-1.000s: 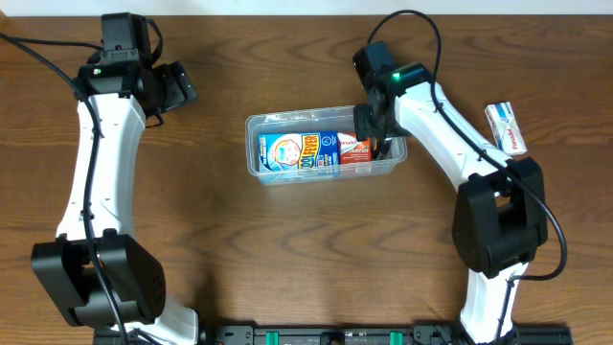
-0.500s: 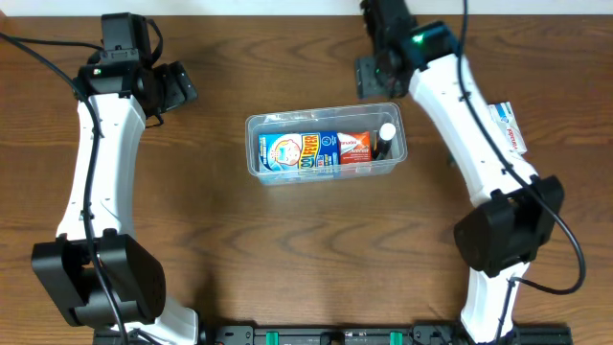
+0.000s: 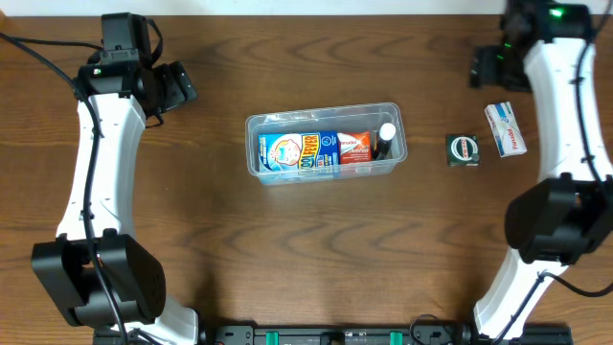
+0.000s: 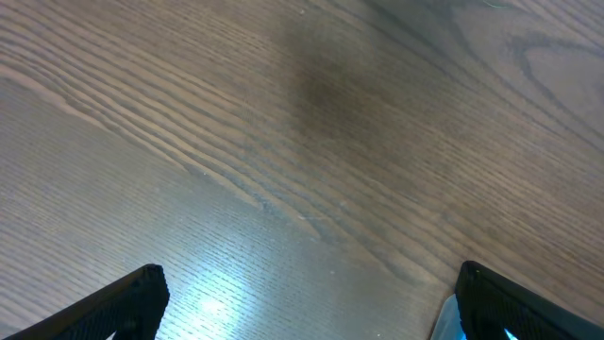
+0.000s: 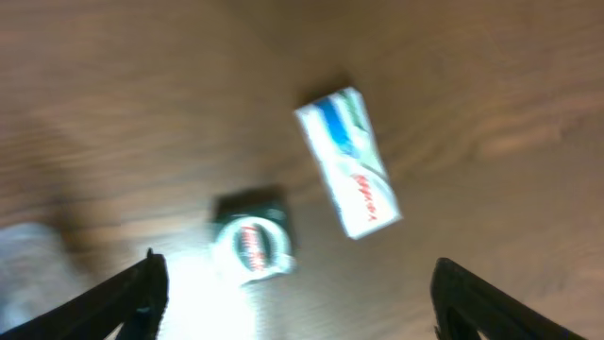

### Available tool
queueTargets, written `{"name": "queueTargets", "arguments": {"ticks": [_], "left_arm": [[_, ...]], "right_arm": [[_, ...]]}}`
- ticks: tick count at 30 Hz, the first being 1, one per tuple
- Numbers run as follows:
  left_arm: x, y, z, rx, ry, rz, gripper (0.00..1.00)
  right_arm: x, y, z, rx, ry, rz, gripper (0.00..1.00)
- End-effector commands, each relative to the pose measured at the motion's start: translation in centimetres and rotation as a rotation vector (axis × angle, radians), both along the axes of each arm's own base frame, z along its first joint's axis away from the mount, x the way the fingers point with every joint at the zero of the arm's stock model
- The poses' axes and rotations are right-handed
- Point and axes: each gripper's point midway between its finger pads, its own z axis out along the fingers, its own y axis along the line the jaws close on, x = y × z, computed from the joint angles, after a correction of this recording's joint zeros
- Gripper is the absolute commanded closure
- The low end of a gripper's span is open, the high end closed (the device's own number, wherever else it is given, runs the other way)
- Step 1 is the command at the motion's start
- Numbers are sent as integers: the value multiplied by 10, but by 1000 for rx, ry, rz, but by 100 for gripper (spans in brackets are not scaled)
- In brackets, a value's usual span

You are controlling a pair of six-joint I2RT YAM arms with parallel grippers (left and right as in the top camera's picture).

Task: Pack container
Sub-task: 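Withdraw the right gripper and move it to the white Panadol box, then lower the right gripper onto the white Panadol box and grasp it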

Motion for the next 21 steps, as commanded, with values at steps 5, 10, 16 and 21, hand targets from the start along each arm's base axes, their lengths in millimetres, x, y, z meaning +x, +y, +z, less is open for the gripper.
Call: {"name": "queueTargets", "arguments": {"ticks": [5,10,16,21], "left_arm": [[0,2,-1,3,3,6,2],[0,2,-1,3,3,6,2],[0,2,-1,3,3,6,2],[0,2,-1,3,3,6,2]], "right_arm": [[-16,-35,-69,154,66,96,1],[-23,-53,-113,163,61,155,1],[-24,-52,-144,157,36,294,1],[-21,-52,-158,122,13,359,1]]}}
